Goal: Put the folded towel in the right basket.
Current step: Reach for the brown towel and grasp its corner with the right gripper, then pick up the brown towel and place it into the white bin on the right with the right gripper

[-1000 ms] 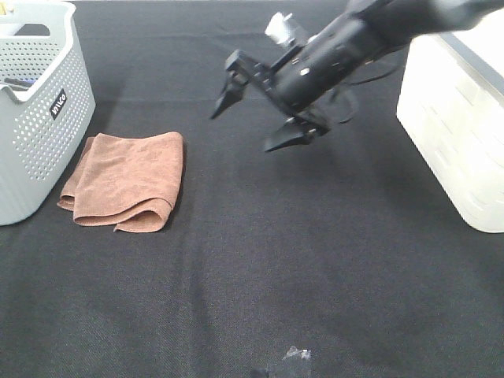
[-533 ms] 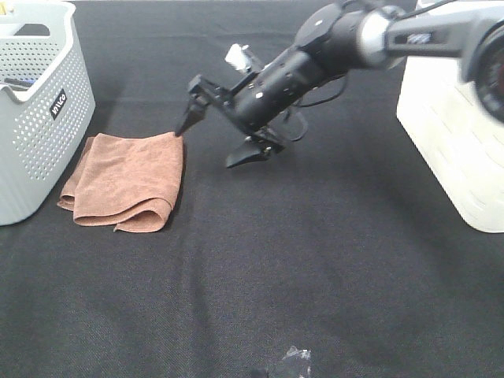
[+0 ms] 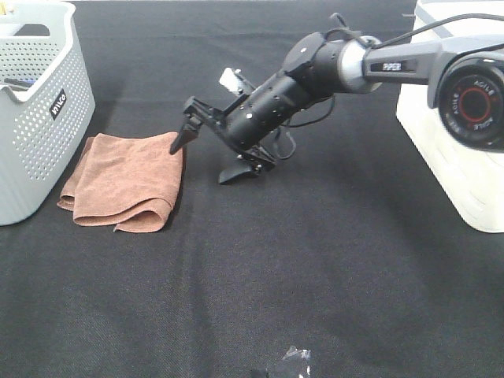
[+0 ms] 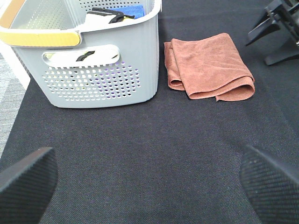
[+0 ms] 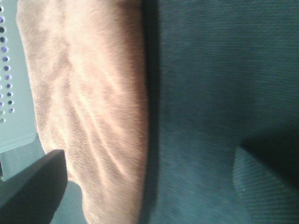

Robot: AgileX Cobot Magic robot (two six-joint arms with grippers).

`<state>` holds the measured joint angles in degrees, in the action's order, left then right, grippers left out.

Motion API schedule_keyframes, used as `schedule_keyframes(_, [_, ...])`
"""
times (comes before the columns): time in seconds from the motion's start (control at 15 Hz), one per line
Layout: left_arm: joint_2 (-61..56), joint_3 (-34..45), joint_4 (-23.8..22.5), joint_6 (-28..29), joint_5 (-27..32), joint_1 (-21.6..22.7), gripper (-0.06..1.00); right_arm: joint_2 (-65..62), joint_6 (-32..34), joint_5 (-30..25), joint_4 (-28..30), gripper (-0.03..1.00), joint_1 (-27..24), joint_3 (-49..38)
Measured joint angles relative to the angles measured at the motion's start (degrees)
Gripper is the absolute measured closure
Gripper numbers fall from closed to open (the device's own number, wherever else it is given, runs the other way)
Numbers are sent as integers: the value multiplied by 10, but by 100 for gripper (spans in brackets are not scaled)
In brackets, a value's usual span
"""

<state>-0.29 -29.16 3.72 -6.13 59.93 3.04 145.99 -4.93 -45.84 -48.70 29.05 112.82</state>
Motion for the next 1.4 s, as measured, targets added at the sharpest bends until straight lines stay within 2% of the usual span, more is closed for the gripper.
schedule_keyframes(0.33, [0,0,0,0,0,0,-5,22,-13,46,-83,6,50,6])
schedule_keyframes(0.53, [0,0,0,0,0,0,-5,30,-56,111,-138,9,82,6])
schedule_keyframes(0.73, [0,0,0,0,0,0,-5,41,-117,141,-198,24,96,4])
schedule_keyframes(0.8, [0,0,0,0,0,0,-5,41,-117,141,-198,24,96,4])
schedule_keyframes(0.87, [0,0,0,0,0,0,-5,42,-123,143,-201,33,96,1])
schedule_keyframes(0.93, [0,0,0,0,0,0,-5,44,-128,144,-202,58,96,-1])
schedule_keyframes(1.0, [0,0,0,0,0,0,-5,45,-132,142,-202,80,96,-2])
schedule_keyframes(1.07, [0,0,0,0,0,0,-5,45,-137,140,-202,85,96,-2])
schedule_keyframes(1.27, [0,0,0,0,0,0,-5,41,-154,129,-196,85,96,-2])
schedule_keyframes(1.33, [0,0,0,0,0,0,-5,36,-162,117,-179,85,94,-2])
schedule_keyframes(1.4, [0,0,0,0,0,0,-5,13,-167,85,-132,85,84,-5])
